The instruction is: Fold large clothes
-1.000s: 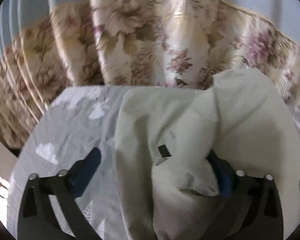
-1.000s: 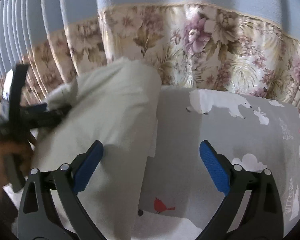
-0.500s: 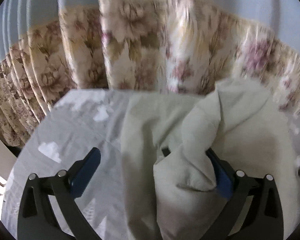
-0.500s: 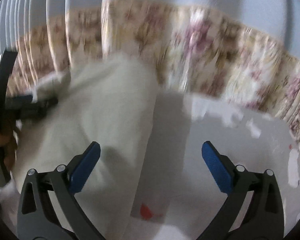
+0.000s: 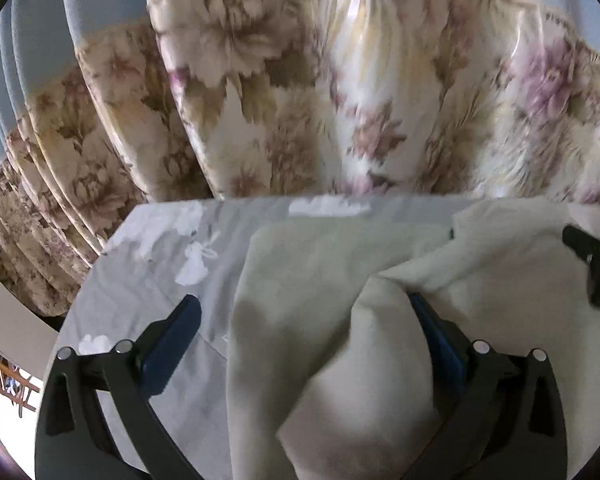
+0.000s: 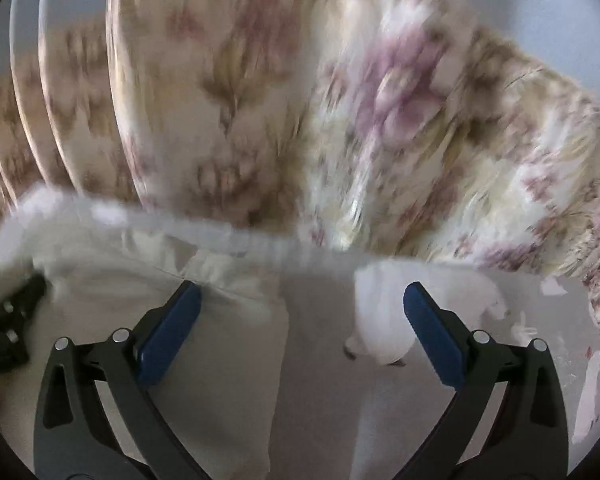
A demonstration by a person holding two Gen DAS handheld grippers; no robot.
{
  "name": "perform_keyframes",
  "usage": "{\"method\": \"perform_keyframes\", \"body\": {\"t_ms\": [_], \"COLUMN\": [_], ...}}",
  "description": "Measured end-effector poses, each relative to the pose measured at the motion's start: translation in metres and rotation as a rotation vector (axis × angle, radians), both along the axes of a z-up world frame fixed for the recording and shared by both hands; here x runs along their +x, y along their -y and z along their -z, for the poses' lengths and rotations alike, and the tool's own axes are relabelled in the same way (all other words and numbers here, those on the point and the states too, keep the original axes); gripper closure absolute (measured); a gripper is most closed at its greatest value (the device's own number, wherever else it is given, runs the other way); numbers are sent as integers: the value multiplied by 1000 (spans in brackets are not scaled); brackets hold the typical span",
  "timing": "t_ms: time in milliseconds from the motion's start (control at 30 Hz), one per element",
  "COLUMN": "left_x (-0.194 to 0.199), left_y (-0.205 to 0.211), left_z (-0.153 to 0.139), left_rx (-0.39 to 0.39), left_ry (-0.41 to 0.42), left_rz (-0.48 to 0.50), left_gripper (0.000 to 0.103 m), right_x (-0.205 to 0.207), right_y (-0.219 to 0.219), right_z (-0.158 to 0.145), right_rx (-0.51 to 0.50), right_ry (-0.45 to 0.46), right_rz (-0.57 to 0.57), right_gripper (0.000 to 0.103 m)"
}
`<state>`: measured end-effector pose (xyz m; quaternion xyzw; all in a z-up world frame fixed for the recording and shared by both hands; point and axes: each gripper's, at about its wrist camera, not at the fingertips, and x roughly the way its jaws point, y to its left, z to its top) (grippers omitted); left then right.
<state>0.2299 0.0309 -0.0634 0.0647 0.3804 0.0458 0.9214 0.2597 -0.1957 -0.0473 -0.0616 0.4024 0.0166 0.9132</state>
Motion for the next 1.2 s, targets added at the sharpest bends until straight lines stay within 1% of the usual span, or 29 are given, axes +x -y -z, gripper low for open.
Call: {"method": "perform_keyframes", "body": {"t_ms": [33, 100, 133, 200, 267, 333, 400, 433, 467, 533, 600, 633, 667, 700, 767, 800, 833, 867, 933, 967, 1000, 1067, 1200], "left_x": [1, 2, 3, 2, 4, 7, 1, -7, -20, -45, -72, -86, -94, -99, -110, -112, -112, -113, -114, -114, -116, -122, -123], "left_y": [-1, -4, -4, 0, 3, 0, -6, -8, -10, -12, -15, -14, -12, -9, 4, 10, 14, 16, 14, 13, 13, 14, 15], "left_z": [5, 11, 12, 12, 15, 17, 11, 3, -10, -29, -43, -44, -42, -39, -27, -19, -12, -5, 0, 1, 1, 2, 0], "left_rx": [-6, -38, -39, -20, -7, -42, -99, -107, -107, -122, -174, -189, -194, -193, -164, -148, -143, -158, -187, -190, -183, -160, -129], "left_ry": [0, -3, -5, 2, -14, -38, -56, -43, -6, 42, 66, 77, 71, 63, 44, 25, 10, 4, 12, 17, 27, 70, 80], "left_rz": [1, -7, -8, -12, -5, 6, 21, 20, 19, 33, 50, 53, 60, 66, 99, 113, 116, 107, 83, 79, 77, 65, 47], "left_gripper": [1, 1, 1, 1, 1, 1, 1, 1, 2, 2, 2, 2, 2, 2, 2, 2, 2, 2, 1, 1, 1, 1, 1], "right_x": [2, 5, 5, 0, 0, -1, -12, -27, -38, -75, -103, -120, -128, -134, -145, -146, -147, -148, -148, -150, -154, -157, -162], "right_y": [1, 5, 4, -2, -1, 3, 12, 14, 15, 15, 12, 9, 7, 4, -3, -4, -3, 0, 7, 9, 12, 15, 19], "right_z": [5, 12, 13, 16, 16, 13, 1, -11, -20, -37, -41, -39, -35, -29, -9, -1, 5, 9, 12, 12, 10, 4, -13], "right_rx": [-1, 29, 25, -18, -8, 25, 73, 87, 93, 115, 137, 125, 114, 96, 22, 1, 2, 27, 92, 111, 141, 169, 207], "right_ry": [-3, -24, -22, 20, 23, 28, 27, 43, 59, 91, 91, 84, 74, 56, 18, 3, 3, 11, 0, 1, 15, 25, 70], "right_rz": [-6, 0, 0, -13, -10, -2, 16, 23, 9, -39, -82, -95, -104, -115, -114, -111, -103, -95, -76, -71, -66, -64, -58], "right_gripper": [3, 3, 3, 3, 3, 3, 3, 3, 3, 3, 3, 3, 3, 3, 3, 3, 3, 3, 3, 3, 3, 3, 3]}}
